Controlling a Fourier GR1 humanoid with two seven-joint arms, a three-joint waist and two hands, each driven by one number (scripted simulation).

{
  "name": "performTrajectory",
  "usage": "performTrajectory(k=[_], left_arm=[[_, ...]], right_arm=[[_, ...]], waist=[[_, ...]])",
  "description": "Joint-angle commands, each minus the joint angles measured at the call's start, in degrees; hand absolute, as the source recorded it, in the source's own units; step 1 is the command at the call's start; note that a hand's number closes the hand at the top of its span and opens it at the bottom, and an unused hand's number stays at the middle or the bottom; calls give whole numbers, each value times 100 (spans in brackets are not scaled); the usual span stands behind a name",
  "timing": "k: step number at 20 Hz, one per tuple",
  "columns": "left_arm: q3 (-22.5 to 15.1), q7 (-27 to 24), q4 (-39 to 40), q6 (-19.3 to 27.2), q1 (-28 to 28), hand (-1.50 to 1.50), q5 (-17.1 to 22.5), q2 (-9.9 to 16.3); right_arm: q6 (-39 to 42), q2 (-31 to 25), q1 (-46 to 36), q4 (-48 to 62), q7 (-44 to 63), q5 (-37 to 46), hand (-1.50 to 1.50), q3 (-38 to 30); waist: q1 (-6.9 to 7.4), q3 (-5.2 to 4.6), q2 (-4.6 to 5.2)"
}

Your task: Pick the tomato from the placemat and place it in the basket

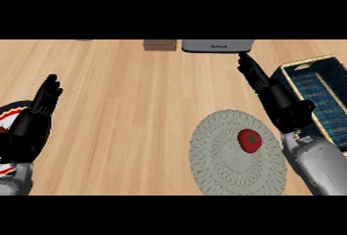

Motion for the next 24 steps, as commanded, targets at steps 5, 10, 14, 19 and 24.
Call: performTrajectory(k=[5, 10, 14, 19, 24], left_arm=[[156, 448, 488, -147, -283, 0, 368, -152], [-34, 651, 684, -277, -13, 0, 549, -358], [316, 1080, 922, -515, -404, 0, 810, -78], [418, 466, 1577, -645, -287, 0, 548, -389], [491, 745, 1535, -606, -533, 0, 640, -329]], right_arm=[[2313, 494, -832, 432, -1303, -1966, 150, -554], [3902, -284, -908, -530, -2963, -395, -150, 525], [3629, -98, 418, -630, -4701, 846, -150, 932], [3638, -585, 489, -1473, -3399, 764, -150, 519], [3716, -1332, -320, -1831, -2007, 1214, -150, 315]], waist=[[287, 89, 230], [138, 75, 83], [-115, 57, 12], [-89, 31, -27], [-107, 12, -47]])
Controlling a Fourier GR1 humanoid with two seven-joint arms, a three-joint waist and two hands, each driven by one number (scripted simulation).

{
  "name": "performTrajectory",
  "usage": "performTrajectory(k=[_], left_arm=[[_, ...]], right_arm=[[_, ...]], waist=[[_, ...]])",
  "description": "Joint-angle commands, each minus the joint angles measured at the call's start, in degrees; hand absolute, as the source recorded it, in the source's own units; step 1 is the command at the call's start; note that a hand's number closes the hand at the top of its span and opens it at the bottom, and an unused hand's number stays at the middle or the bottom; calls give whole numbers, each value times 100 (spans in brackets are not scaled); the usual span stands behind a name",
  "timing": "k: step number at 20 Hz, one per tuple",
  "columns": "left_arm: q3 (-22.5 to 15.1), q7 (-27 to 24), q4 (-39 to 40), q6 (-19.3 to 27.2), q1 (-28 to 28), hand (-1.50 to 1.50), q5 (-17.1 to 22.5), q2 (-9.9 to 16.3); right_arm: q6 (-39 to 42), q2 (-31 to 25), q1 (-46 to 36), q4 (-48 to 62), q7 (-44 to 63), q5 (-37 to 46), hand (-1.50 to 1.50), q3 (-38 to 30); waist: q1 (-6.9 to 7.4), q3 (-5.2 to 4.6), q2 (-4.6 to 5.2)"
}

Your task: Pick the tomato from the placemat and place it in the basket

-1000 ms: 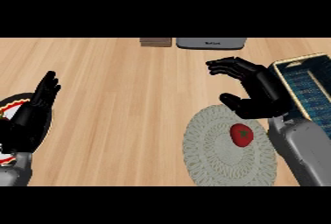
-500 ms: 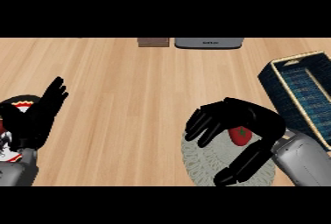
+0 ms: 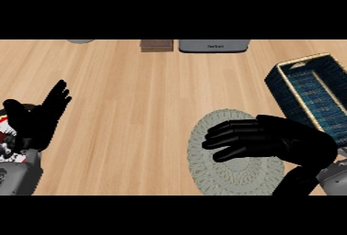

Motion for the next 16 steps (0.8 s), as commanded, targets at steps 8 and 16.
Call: performTrajectory(k=[8, 16], left_arm=[[20, 115, -2, -105, -89, 0, -6, -77], [108, 32, 247, -178, -264, 0, -159, -138]], right_arm=[[497, -1352, -1833, 525, 1920, 887, -150, -1095], [2535, -1932, -2565, 1610, 1178, 762, -150, -981]], waist=[[138, -3, 19], [147, 4, 45]])
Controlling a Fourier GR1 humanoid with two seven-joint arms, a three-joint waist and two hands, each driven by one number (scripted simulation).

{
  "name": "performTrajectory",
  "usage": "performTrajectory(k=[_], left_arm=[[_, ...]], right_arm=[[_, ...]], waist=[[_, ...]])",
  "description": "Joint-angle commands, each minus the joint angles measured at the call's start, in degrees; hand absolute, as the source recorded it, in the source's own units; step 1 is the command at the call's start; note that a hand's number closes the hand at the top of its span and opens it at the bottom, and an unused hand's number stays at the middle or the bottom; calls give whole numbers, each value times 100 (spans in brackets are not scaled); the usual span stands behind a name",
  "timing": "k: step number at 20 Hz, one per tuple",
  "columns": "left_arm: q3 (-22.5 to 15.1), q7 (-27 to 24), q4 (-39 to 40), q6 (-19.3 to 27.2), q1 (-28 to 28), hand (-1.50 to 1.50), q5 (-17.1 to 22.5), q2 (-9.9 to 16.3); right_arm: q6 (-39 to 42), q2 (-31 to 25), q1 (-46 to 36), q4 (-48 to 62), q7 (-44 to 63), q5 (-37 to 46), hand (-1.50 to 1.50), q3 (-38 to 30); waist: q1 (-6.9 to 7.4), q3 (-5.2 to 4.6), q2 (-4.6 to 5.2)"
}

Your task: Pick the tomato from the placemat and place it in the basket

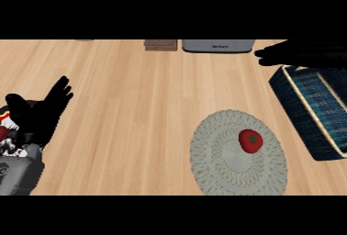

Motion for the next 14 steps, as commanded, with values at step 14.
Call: performTrajectory(k=[14], left_arm=[[262, 163, -126, -132, 4, 0, -23, -52]], right_arm=[[65, -372, 1054, 1319, -2560, 352, -150, -272]], waist=[[-25, 23, 22]])
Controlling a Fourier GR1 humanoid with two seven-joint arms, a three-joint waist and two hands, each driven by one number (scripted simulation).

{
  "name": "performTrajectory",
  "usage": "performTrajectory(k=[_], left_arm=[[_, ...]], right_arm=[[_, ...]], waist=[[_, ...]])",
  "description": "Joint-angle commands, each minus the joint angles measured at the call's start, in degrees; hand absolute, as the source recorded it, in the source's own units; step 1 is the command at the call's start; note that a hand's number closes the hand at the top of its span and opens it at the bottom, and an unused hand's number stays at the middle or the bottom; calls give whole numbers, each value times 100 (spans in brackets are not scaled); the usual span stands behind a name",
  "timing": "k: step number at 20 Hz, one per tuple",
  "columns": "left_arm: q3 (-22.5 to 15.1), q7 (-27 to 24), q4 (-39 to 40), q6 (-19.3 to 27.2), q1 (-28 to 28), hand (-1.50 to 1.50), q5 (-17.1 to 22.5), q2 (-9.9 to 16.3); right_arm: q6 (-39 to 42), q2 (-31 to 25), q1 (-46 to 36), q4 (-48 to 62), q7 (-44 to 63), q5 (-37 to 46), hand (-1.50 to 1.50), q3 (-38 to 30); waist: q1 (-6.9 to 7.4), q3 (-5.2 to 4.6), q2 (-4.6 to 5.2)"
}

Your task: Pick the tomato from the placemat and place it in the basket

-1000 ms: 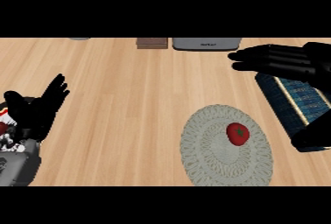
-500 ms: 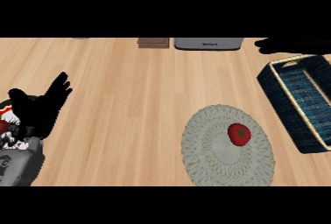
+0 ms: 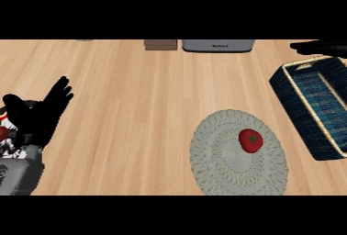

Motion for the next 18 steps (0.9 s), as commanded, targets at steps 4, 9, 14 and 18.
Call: performTrajectory(k=[4, 9, 14, 18], left_arm=[[55, -18, 141, 13, -144, 0, -82, -101], [-37, -82, 28, 86, 79, 0, -280, -270], [226, 345, -218, -234, -122, 0, -60, 124], [126, 2, 146, -23, -169, 0, -351, -263]], right_arm=[[-484, 329, 870, 355, -1747, 891, -150, 507], [-1137, 762, 1055, 550, -1953, 1095, -150, 689], [-1757, 1702, 904, 1276, -1968, 1392, -150, 1166], [-1789, 2019, 907, 1772, -2245, 1461, -150, 1222]], waist=[[-4, 3, 21], [-13, -5, -19], [72, -1, -11], [0, -6, -9]])
